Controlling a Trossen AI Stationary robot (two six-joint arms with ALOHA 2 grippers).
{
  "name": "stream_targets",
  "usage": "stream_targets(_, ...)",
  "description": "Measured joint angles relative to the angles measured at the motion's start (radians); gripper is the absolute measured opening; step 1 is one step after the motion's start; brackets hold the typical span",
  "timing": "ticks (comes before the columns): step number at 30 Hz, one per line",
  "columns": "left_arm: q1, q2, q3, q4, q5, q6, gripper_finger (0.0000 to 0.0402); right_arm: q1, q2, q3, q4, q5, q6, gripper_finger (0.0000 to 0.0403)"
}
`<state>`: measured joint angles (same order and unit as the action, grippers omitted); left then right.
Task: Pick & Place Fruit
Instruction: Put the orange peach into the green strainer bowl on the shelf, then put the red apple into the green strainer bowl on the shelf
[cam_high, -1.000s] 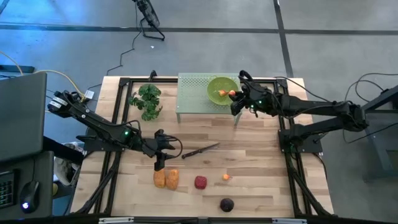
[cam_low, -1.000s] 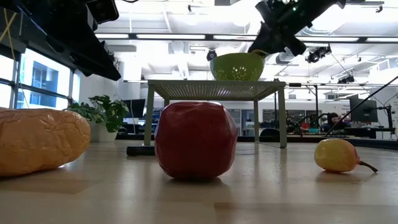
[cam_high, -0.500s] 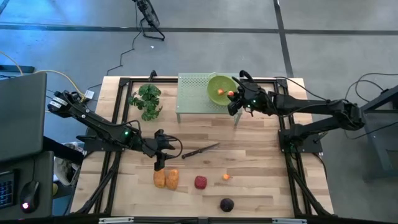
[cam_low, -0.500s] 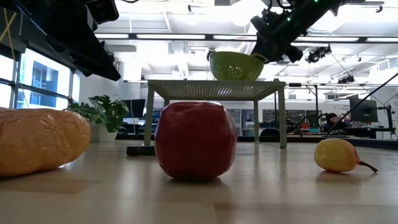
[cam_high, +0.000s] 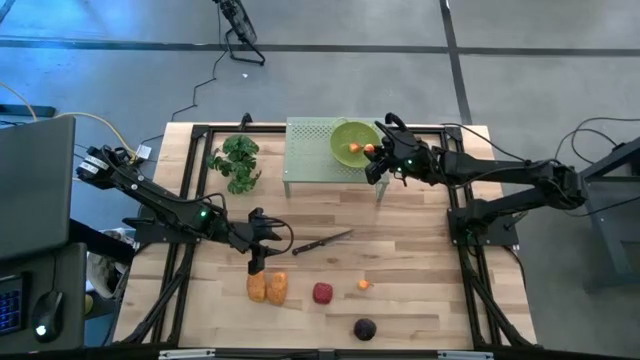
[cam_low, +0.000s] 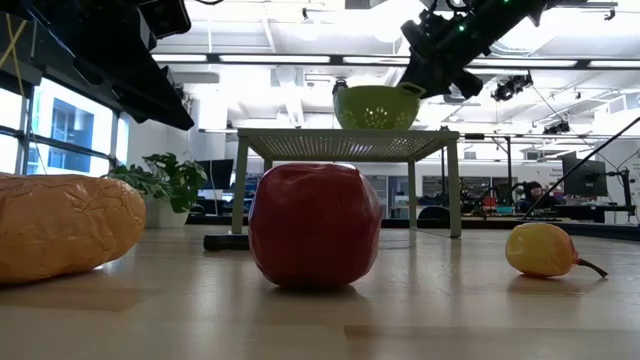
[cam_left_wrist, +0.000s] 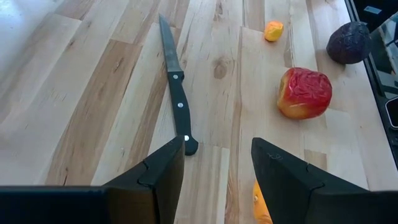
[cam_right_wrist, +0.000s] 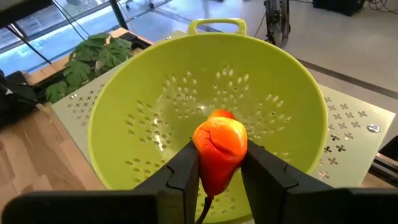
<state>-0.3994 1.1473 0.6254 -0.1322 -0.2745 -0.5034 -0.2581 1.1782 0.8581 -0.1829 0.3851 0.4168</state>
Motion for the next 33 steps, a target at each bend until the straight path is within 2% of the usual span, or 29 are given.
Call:
stream_targets(8, 0.0, 0.0, 0.0, -0.001, 0.0, 0.0, 0.0184, 0.0, 0.0, 0.0, 0.005, 0.0, -0.003, 0.0105)
stream_targets(16, 0.0, 0.0, 0.0, -0.001, 0.0, 0.0, 0.0184, 0.001, -0.002, -0.001, 0.043, -0.022, -0.029, 0.0176)
stream_targets(20, 0.0, 0.0, 0.0, -0.001, 0.0, -0.001, 0.0184, 0.001, -0.016, -0.001, 0.048, -0.033, -0.029, 0.0194)
stream_targets(25, 0.0, 0.0, 0.0, 0.005, 0.001, -0.001, 0.0184, 0.004, -0.068, -0.001, 0.047, -0.061, -0.029, 0.0195)
stream_targets(33, 0.0, 0.0, 0.0, 0.002, 0.043, -0.001, 0.0184, 0.071, -0.185, -0.001, 0.01, -0.211, -0.034, 0.0192)
